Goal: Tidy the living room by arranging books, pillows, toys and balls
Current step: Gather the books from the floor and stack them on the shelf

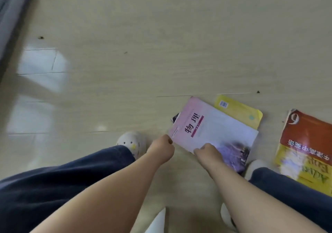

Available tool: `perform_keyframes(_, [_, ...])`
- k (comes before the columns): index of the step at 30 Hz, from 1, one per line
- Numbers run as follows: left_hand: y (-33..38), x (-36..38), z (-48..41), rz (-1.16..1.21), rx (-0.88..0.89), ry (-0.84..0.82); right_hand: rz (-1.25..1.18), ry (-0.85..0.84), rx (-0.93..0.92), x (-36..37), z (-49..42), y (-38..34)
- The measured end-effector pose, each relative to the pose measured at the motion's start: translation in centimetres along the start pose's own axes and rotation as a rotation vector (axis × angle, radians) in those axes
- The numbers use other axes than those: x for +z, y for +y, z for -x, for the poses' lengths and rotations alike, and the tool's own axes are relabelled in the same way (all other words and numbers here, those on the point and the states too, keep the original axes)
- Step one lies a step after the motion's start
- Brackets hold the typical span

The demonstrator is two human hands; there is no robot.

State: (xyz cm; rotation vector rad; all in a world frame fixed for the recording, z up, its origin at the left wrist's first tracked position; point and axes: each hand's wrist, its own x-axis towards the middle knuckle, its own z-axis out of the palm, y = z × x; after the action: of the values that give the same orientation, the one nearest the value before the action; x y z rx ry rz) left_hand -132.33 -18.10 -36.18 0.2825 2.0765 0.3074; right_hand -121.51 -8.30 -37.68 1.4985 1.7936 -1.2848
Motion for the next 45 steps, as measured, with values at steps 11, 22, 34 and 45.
perform_keyframes(11, [3.9,4.7,-10.4,0.012,-0.113,-0.029,0.568,0.025,-0.125,-2.0,-6.3,6.8])
perform_keyframes(22, [7.5,0.2,-13.3,-0.055,-0.043,0.023,0.703,-0.047,-0.35,-2.7,-9.2,4.7])
perform_keyframes(34, [9.0,5.2,-8.1,0.954,-0.017,-0.198,0.291,0.052,-0.273,-10.8,-9.2,2.8])
perform_keyframes(45, [10.8,5.5,-11.0,0.55,0.095,0.191,-0.537,-0.478,-0.081,-9.3,-10.8,2.0])
